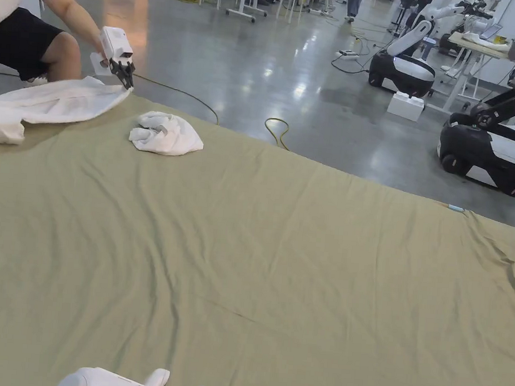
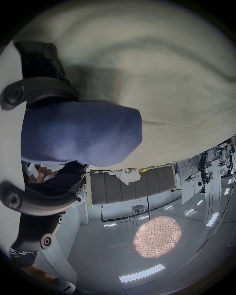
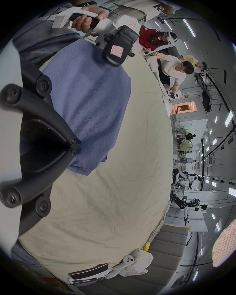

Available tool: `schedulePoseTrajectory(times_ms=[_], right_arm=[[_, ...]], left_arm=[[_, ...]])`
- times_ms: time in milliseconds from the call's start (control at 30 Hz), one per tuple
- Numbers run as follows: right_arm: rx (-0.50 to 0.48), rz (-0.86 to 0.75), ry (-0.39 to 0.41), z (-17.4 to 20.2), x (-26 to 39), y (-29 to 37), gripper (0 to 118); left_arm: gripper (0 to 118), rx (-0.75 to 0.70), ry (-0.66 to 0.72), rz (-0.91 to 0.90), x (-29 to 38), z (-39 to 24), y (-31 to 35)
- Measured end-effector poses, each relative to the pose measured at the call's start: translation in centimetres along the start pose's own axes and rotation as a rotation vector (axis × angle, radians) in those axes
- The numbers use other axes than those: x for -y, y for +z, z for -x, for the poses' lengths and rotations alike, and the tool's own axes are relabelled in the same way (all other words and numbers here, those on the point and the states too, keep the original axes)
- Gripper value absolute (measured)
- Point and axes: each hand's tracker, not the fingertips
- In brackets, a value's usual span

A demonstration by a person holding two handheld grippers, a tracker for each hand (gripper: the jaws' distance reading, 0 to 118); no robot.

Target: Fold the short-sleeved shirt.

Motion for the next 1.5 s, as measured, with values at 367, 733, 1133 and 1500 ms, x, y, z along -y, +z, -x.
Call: schedulePoseTrajectory(times_ms=[367, 733, 1133, 1500], right_arm=[[-0.001, -0.016, 0.027, 0.4, -0.5, 0.6, 0], [0.070, -0.237, 0.008, -2.6, -9.8, 3.3, 0], [0.175, -0.392, -0.040, -8.2, -16.5, 6.4, 0], [0.207, -0.365, -0.066, -9.2, -15.2, 6.4, 0]], left_arm=[[21, 0.000, -0.021, -0.058, 1.9, -1.9, 1.4], [21, -0.195, -0.104, -0.180, -1.7, -6.3, 18.2], [21, -0.541, -0.006, -0.329, -4.8, -8.8, 38.5], [40, -0.891, 0.138, -0.333, -6.1, -5.1, 41.1]])
